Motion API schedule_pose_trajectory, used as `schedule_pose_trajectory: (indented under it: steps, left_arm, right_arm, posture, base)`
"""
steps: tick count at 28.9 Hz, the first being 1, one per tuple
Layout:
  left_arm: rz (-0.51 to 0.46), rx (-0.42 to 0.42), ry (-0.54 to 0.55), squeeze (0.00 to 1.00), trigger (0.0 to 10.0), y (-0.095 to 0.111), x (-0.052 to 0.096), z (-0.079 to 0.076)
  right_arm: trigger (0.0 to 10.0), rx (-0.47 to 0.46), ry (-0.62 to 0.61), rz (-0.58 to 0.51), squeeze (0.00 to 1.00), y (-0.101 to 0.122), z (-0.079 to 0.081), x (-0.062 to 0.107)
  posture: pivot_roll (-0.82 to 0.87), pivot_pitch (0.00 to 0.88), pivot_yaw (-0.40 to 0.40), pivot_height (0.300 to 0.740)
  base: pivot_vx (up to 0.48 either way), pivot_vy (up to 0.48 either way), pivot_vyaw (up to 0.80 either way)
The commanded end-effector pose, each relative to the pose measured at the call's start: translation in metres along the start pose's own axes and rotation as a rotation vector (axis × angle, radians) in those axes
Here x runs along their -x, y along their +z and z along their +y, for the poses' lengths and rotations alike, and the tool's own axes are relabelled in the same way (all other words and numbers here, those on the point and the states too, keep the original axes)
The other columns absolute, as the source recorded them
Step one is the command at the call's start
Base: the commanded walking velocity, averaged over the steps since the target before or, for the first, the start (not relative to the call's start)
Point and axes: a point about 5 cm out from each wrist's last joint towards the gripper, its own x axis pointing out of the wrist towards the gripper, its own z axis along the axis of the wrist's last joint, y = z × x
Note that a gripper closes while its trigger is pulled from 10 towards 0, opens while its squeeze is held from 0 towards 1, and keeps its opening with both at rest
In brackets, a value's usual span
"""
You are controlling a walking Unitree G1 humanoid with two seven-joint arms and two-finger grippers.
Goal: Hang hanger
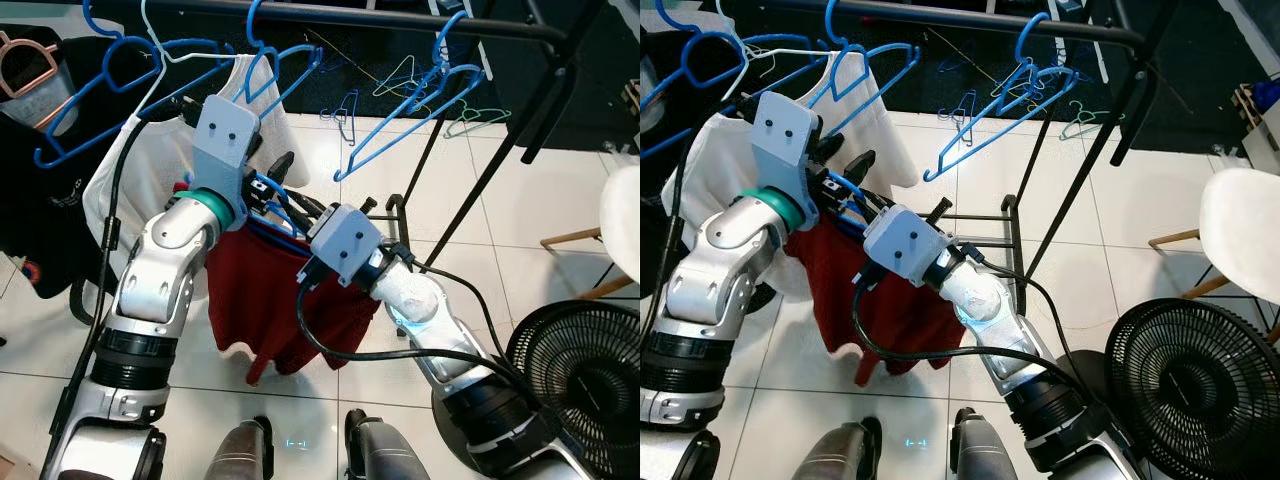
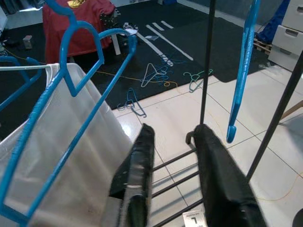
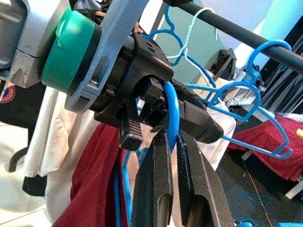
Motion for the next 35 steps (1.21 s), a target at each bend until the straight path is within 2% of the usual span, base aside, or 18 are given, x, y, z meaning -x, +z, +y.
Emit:
schedule_pose_trajectory:
  steps: [1,2,3,11,12,18,19,20,21,22,24,25,26,28,30,31,33,35]
  left_arm:
    - [-0.025,0.058,0.008,0.00,0.0,0.006,0.001,-0.002]
    - [-0.017,0.076,0.016,0.00,0.0,0.004,0.001,-0.002]
    - [-0.009,0.086,0.025,0.00,0.0,0.002,0.001,-0.003]
    - [0.008,0.107,0.044,0.00,0.0,-0.003,0.001,-0.004]
    - [0.015,0.124,0.061,0.00,0.0,-0.004,0.000,-0.003]
    - [0.020,0.140,0.082,0.00,0.0,-0.006,-0.001,-0.003]
    - [0.024,0.160,0.099,0.00,0.0,-0.007,-0.002,-0.003]
    - [0.024,0.160,0.099,0.00,0.0,-0.007,-0.002,-0.003]
    - [0.015,0.178,0.115,0.00,0.0,-0.004,-0.004,-0.002]
    - [0.015,0.178,0.115,0.00,0.0,-0.004,-0.004,-0.002]
    - [-0.015,0.205,0.147,0.00,0.0,0.003,-0.006,0.000]
    - [-0.015,0.205,0.147,0.00,0.0,0.003,-0.006,0.000]
    - [-0.033,0.206,0.165,0.00,0.0,0.007,-0.006,0.002]
    - [-0.033,0.206,0.165,0.00,0.0,0.007,-0.006,0.002]
    - [-0.068,0.165,0.203,0.00,0.0,0.015,-0.006,0.006]
    - [-0.068,0.165,0.203,0.00,0.0,0.015,-0.006,0.006]
    - [-0.097,0.148,0.200,0.00,0.0,0.022,-0.005,0.004]
    - [-0.113,0.142,0.172,0.00,0.0,0.025,-0.004,0.001]
  right_arm:
    - [10.0,-0.024,-0.039,-0.003,0.00,-0.001,-0.001,0.002]
    - [10.0,-0.034,-0.067,-0.012,0.00,0.001,-0.003,0.003]
    - [10.0,-0.059,-0.095,-0.025,1.00,0.002,-0.006,0.004]
    - [10.0,-0.077,-0.144,-0.028,1.00,0.004,-0.010,0.008]
    - [10.0,-0.082,-0.156,-0.018,0.00,0.005,-0.012,0.013]
    - [10.0,-0.094,-0.164,-0.007,0.00,0.006,-0.014,0.020]
    - [10.0,-0.103,-0.172,0.010,0.00,0.007,-0.015,0.029]
    - [10.0,-0.103,-0.172,0.010,0.00,0.007,-0.015,0.029]
    - [10.0,-0.108,-0.190,0.054,0.00,0.001,-0.015,0.040]
    - [10.0,-0.108,-0.190,0.054,0.00,0.001,-0.015,0.040]
    - [10.0,-0.136,-0.279,0.156,0.00,-0.015,-0.014,0.057]
    - [10.0,-0.136,-0.279,0.156,0.00,-0.015,-0.014,0.057]
    - [10.0,-0.156,-0.341,0.211,0.00,-0.025,-0.014,0.063]
    - [10.0,-0.156,-0.341,0.211,0.00,-0.025,-0.014,0.063]
    - [10.0,-0.206,-0.481,0.331,0.00,-0.045,-0.014,0.072]
    - [10.0,-0.206,-0.481,0.331,0.00,-0.045,-0.014,0.072]
    - [10.0,-0.261,-0.586,0.395,0.00,-0.056,-0.016,0.077]
    - [10.0,-0.293,-0.626,0.396,0.00,-0.060,-0.019,0.076]
  posture:
    - [-0.06,0.141,0.067,0.733]
    - [-0.06,0.143,0.065,0.733]
    - [-0.06,0.144,0.064,0.733]
    - [-0.07,0.146,0.059,0.733]
    - [-0.07,0.149,0.056,0.733]
    - [-0.08,0.152,0.054,0.733]
    - [-0.09,0.155,0.053,0.733]
    - [-0.09,0.155,0.053,0.733]
    - [-0.10,0.155,0.050,0.733]
    - [-0.10,0.155,0.050,0.733]
    - [-0.10,0.156,0.047,0.733]
    - [-0.10,0.156,0.047,0.733]
    - [-0.10,0.157,0.045,0.733]
    - [-0.10,0.157,0.045,0.733]
    - [-0.10,0.157,0.045,0.733]
    - [-0.10,0.157,0.045,0.733]
    - [-0.09,0.156,0.045,0.733]
    - [-0.09,0.155,0.045,0.733]
  base:
    - [0.000,0.000,0.00]
    - [0.000,0.000,0.00]
    - [0.000,0.000,0.00]
    - [0.000,0.000,0.00]
    - [0.000,0.000,0.00]
    - [0.000,0.000,0.00]
    - [0.000,0.000,0.00]
    - [0.000,0.000,0.00]
    - [0.000,0.000,0.00]
    - [0.000,0.000,0.00]
    - [0.000,0.000,0.00]
    - [0.000,0.000,0.00]
    - [0.000,0.000,0.00]
    - [0.000,0.000,0.00]
    - [0.000,0.000,0.00]
    - [0.000,0.000,0.00]
    - [0.000,0.000,0.00]
    - [0.000,0.000,0.00]
